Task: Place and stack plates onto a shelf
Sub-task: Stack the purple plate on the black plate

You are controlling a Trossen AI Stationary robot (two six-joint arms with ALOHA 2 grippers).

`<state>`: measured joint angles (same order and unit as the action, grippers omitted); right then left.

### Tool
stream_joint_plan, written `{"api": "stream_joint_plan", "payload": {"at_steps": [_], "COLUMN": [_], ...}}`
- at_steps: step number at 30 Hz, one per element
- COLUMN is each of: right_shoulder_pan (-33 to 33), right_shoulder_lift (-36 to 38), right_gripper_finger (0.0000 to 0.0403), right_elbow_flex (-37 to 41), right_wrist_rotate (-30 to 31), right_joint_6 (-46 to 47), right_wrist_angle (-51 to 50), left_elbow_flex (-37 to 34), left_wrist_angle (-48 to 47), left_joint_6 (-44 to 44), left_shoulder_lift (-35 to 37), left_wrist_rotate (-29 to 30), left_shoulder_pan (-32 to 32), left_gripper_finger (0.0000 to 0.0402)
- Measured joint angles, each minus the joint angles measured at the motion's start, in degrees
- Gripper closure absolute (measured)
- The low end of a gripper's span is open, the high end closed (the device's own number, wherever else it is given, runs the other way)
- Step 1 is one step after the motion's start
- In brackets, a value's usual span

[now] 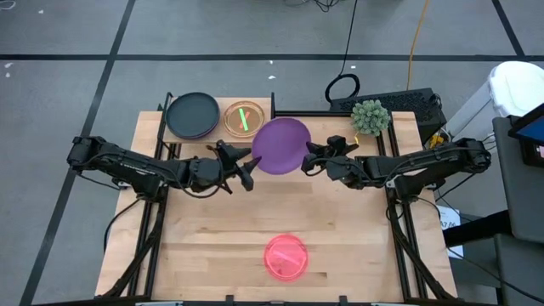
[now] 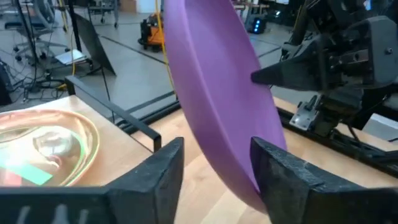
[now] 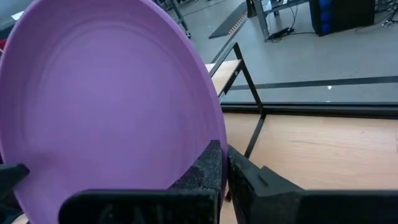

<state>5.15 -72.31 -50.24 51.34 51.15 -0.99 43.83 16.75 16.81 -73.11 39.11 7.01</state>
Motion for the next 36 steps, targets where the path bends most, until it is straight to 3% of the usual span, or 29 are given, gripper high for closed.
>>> {"api": "stream_joint_plan", "payload": {"at_steps": [8,14,23,29,36], "right_shoulder_pan": [0.02,0.00,-0.87,-4.04,-6.69], "right_shoulder_lift": [0.00,0.00,0.58,2.03,2.85], "right_gripper_finger": [0.0403,0.0388,0.0281,0.0201,0.0140], "right_elbow_flex": [0.00,0.04,0.02,-0.02,-0.07], "right_wrist_rotate": [-0.03,-2.69,-10.99,-22.75,-32.52], "right_joint_6": [-0.98,-3.00,-3.93,-3.64,-2.50], "right_wrist_angle": [-0.17,-0.45,-0.59,-0.83,-0.16], "left_elbow_flex": [0.00,0.00,0.25,0.90,0.98], "left_wrist_angle": [0.36,0.14,-1.08,-5.28,-6.38], "left_joint_6": [1.06,2.86,6.43,7.35,6.91], "left_shoulder_lift": [-0.45,-0.43,0.86,4.36,9.45], "left_wrist_rotate": [0.80,1.52,2.79,2.90,2.64], "left_shoulder_pan": [-0.04,-0.36,-0.35,-1.39,-3.51], "left_gripper_finger": [0.0302,0.0337,0.0360,0.0363,0.0363]}}
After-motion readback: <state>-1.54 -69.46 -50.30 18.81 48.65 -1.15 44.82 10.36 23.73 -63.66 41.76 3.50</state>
